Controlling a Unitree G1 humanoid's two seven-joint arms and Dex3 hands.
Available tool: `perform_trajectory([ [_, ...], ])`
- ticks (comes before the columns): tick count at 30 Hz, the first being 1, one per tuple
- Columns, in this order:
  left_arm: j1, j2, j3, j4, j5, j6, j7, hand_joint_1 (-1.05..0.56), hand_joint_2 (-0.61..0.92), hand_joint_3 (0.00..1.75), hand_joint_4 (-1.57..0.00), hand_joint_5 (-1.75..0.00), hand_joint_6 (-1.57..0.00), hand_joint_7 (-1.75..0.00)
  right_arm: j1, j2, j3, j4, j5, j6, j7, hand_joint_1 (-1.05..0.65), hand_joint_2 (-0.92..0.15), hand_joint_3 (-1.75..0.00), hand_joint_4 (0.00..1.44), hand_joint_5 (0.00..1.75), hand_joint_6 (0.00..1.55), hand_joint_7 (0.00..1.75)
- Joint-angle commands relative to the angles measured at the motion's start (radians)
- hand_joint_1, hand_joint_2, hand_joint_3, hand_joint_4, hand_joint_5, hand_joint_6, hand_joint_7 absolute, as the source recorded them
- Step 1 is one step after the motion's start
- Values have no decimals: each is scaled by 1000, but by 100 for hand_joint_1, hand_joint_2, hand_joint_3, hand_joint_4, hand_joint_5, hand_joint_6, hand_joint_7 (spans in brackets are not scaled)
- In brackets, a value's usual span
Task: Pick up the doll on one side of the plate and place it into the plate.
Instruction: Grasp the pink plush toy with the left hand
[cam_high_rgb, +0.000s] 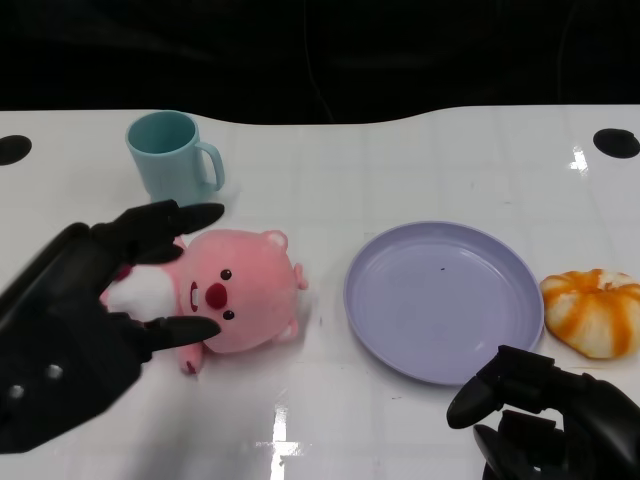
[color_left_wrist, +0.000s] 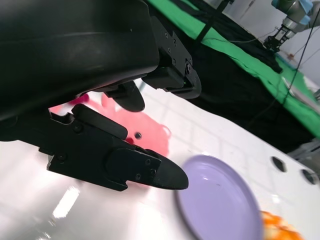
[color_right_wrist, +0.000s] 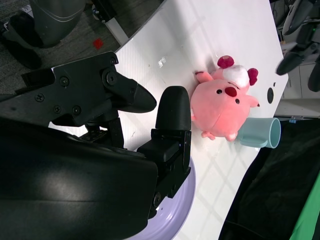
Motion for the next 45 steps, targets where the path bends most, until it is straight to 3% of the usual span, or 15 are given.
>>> perform_trajectory([
  [1,-40,64,-33,26,114,-24,-23,-70,92,5,-3,-56,-28,0,-2,-2,2,-7,-2,-4,-4,-16,-78,-84,52,173,49,142],
  [10,-154,126,-160,100,433,-1,-87,-69,92,2,0,-37,-22,0,-1,-1,5,-8,-4,-3,-7,-16,-79,-82,52,173,48,142],
  [17,-248,107,-233,252,548,-57,-109,-69,89,0,0,-29,-13,0,4,-3,5,-16,-3,-2,-9,-15,-79,-82,52,173,49,142],
  [23,-341,69,-299,421,617,-76,-114,-72,90,0,-1,-24,-13,-1,7,-7,4,-17,-4,-7,-8,-15,-78,-83,53,172,49,142],
  [29,-431,15,-360,673,665,-141,-58,-72,89,0,0,-25,-17,-2,12,-6,7,-26,-2,0,-10,-16,-78,-83,53,172,49,141],
  [45,-599,-129,-473,1172,689,-241,50,-69,88,0,-8,-18,-23,-1,22,-4,1,-55,9,24,-12,-16,-78,-83,52,173,49,141],
])
